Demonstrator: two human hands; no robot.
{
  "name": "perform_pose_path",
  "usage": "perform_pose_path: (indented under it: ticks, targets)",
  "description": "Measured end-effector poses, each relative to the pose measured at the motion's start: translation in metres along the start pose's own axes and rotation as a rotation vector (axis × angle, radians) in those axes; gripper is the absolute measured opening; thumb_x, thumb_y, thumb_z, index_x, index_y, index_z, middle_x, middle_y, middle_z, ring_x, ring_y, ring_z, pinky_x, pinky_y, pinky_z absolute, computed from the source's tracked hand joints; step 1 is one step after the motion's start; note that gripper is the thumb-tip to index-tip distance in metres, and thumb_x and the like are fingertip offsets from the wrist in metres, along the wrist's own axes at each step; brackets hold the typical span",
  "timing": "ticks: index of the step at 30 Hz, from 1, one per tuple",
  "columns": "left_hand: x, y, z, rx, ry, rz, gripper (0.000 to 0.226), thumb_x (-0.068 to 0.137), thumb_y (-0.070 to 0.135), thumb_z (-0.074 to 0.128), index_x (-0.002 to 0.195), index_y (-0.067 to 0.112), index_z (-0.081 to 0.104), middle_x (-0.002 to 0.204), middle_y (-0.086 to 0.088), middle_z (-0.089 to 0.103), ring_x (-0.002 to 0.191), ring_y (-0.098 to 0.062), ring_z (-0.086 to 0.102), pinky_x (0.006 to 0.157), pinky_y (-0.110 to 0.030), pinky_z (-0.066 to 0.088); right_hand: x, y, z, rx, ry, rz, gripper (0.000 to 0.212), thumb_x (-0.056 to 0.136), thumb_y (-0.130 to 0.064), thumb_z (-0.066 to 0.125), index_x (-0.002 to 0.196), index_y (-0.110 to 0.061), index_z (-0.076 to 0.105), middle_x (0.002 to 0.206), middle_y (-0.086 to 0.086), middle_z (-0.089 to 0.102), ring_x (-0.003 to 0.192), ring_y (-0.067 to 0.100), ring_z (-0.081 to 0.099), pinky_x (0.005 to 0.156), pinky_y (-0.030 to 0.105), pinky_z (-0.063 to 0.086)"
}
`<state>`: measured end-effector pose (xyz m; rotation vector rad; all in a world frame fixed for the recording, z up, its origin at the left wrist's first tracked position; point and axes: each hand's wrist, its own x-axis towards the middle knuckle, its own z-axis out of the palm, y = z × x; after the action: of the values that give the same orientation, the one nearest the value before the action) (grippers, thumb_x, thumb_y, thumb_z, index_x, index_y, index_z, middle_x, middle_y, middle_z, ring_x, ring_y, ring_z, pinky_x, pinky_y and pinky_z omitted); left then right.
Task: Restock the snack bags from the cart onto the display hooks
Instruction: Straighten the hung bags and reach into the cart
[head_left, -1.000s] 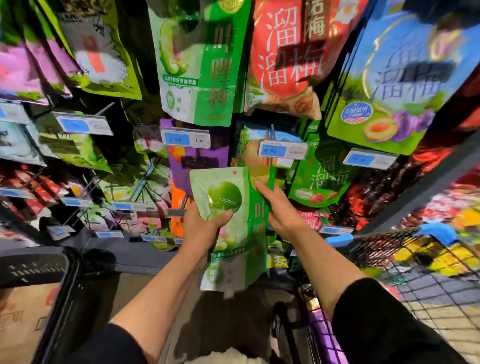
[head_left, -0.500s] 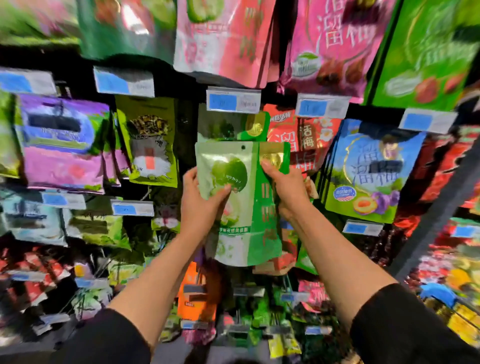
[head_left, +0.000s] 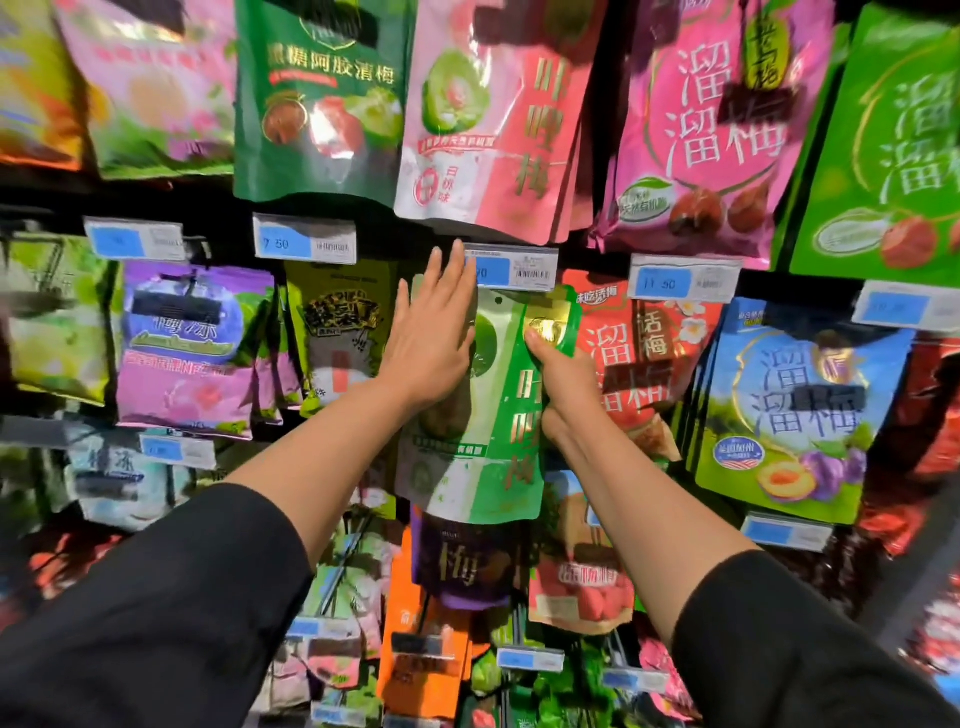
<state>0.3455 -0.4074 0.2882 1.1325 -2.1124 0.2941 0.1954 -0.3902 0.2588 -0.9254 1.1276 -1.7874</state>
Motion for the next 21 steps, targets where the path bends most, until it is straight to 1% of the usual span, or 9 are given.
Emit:
perform_pose_path:
  ticks: [1, 3, 7, 9, 12, 15, 17, 19, 21]
  targets:
    - [0.0, -0.001, 0.002, 0.01, -0.005, 0.0, 0.073, 0.099, 0.017, 0.046, 0.153, 0.014, -0.003, 0.161, -0.001, -0.016, 0.148, -0.022, -0.015, 0.119, -0.051, 0.0, 0.004, 0.0, 0.001, -0.002, 0.003, -0.001, 0.01, 0.087, -0.015, 0.069, 0.095, -0.009, 0.068, 0.095, 0.015, 0.073, 0.084, 0.029, 0.072, 0.075, 0.044, 0.059]
    - [-0.002, -0.003, 0.005, 0.016, 0.001, 0.004, 0.073, 0.099, 0.016, 0.045, 0.153, 0.015, -0.004, 0.16, 0.0, -0.017, 0.148, -0.022, -0.015, 0.119, -0.052, -0.001, 0.01, 0.0, 0.002, -0.011, 0.015, -0.011, 0.006, 0.088, -0.014, 0.069, 0.09, -0.01, 0.068, 0.092, 0.014, 0.073, 0.083, 0.028, 0.072, 0.075, 0.043, 0.059]
    - [-0.003, -0.008, 0.011, 0.032, 0.024, 0.019, 0.075, 0.098, 0.014, 0.045, 0.153, 0.016, -0.006, 0.16, 0.0, -0.018, 0.147, -0.021, -0.015, 0.118, -0.05, -0.004, 0.018, 0.003, -0.005, -0.013, 0.033, -0.032, 0.004, 0.088, -0.014, 0.068, 0.085, -0.013, 0.066, 0.084, 0.007, 0.073, 0.071, 0.018, 0.071, 0.066, 0.032, 0.059]
    - [-0.002, -0.009, 0.014, 0.026, 0.041, 0.027, 0.076, 0.098, 0.013, 0.045, 0.153, 0.016, -0.006, 0.16, 0.0, -0.018, 0.147, -0.021, -0.016, 0.118, -0.051, -0.003, 0.021, 0.004, -0.01, 0.002, 0.036, -0.035, 0.005, 0.087, -0.015, 0.07, 0.087, -0.012, 0.065, 0.083, 0.006, 0.073, 0.072, 0.018, 0.072, 0.066, 0.033, 0.059]
    - [-0.002, -0.008, 0.02, 0.002, 0.072, 0.036, 0.077, 0.097, 0.012, 0.046, 0.153, 0.016, -0.007, 0.157, 0.003, -0.022, 0.147, -0.02, -0.017, 0.118, -0.05, -0.004, 0.028, 0.005, -0.012, 0.014, 0.06, -0.026, 0.028, 0.083, -0.017, 0.074, 0.105, -0.004, 0.063, 0.096, 0.014, 0.072, 0.084, 0.027, 0.072, 0.076, 0.044, 0.059]
    - [-0.003, -0.008, 0.026, -0.012, 0.109, 0.041, 0.076, 0.097, 0.01, 0.047, 0.153, 0.015, -0.004, 0.155, 0.005, -0.022, 0.146, -0.018, -0.017, 0.118, -0.049, -0.006, 0.036, 0.007, -0.009, -0.047, 0.113, -0.026, 0.041, 0.079, -0.022, 0.075, 0.113, -0.005, 0.059, 0.102, 0.013, 0.07, 0.091, 0.029, 0.069, 0.085, 0.047, 0.057]
    - [-0.003, -0.01, 0.028, -0.021, 0.125, 0.044, 0.076, 0.096, 0.008, 0.047, 0.154, 0.014, -0.002, 0.156, 0.005, -0.019, 0.147, -0.019, -0.016, 0.118, -0.049, -0.006, 0.04, 0.009, -0.006, -0.089, 0.134, -0.026, 0.046, 0.077, -0.025, 0.074, 0.116, -0.006, 0.057, 0.105, 0.012, 0.068, 0.093, 0.029, 0.068, 0.087, 0.049, 0.056]
    - [-0.003, -0.012, 0.029, -0.024, 0.131, 0.049, 0.076, 0.096, 0.007, 0.047, 0.154, 0.014, -0.001, 0.157, 0.004, -0.018, 0.147, -0.02, -0.015, 0.118, -0.049, -0.006, 0.039, 0.008, -0.004, -0.103, 0.131, -0.035, 0.034, 0.081, -0.018, 0.071, 0.11, -0.005, 0.06, 0.1, 0.013, 0.07, 0.088, 0.028, 0.07, 0.082, 0.047, 0.057]
    - [-0.003, -0.014, 0.03, -0.022, 0.141, 0.057, 0.076, 0.095, 0.006, 0.047, 0.154, 0.014, 0.0, 0.157, 0.004, -0.017, 0.147, -0.02, -0.014, 0.118, -0.049, -0.006, 0.033, 0.006, -0.005, -0.098, 0.087, -0.05, 0.022, 0.085, -0.013, 0.068, 0.105, -0.003, 0.064, 0.095, 0.012, 0.072, 0.082, 0.024, 0.071, 0.076, 0.04, 0.059]
